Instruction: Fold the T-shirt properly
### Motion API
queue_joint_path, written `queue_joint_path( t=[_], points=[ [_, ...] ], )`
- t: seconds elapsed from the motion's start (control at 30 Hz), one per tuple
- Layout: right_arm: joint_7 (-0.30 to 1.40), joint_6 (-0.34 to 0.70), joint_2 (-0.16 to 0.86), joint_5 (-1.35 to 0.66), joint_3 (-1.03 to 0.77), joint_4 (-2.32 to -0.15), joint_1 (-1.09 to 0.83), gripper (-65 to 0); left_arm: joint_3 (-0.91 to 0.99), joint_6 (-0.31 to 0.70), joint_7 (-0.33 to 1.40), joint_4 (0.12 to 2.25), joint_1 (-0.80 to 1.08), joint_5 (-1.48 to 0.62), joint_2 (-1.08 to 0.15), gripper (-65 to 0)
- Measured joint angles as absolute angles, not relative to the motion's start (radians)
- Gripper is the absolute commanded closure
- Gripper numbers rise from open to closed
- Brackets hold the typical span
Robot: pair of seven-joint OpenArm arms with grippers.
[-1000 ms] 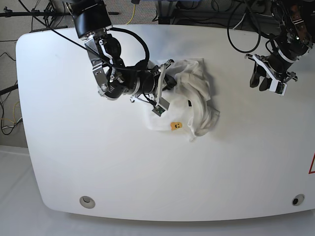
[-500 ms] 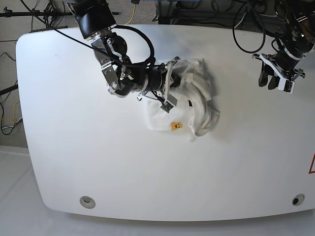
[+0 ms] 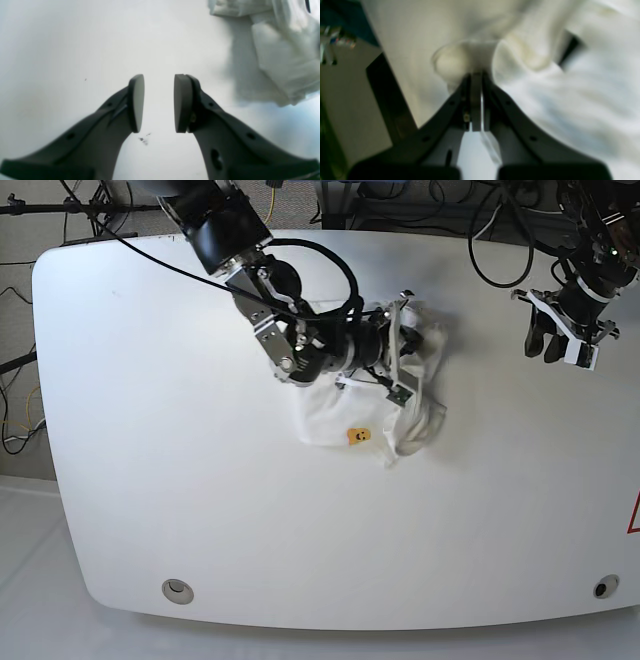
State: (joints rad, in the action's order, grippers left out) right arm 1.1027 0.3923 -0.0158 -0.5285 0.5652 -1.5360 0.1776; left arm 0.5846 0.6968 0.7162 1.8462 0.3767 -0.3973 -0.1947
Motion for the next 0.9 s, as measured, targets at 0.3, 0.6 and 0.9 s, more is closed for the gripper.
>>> queue_joint_path(
  t=[0.3,0.6,0.9],
  points=[
    [1.052,0.392,-0.059,-0.528,0.651,-1.396,0.200,-0.9,0.602,0.698,0.717,1.846,0.376,-0.399,-0.193,-18.6],
    [1.039,0.392,-0.108,-0.528,0.656,-1.394,0.226,-0.9,0.636,0.697,0.717,1.846,0.377,-0.397,-0.194,-18.6],
    [1.050,0.385,-0.083,-0.531,0.647,-1.486,0.268,-0.8,0.635,0.697,0.717,1.846,0.377,-0.397,-0.193,-18.6]
  ],
)
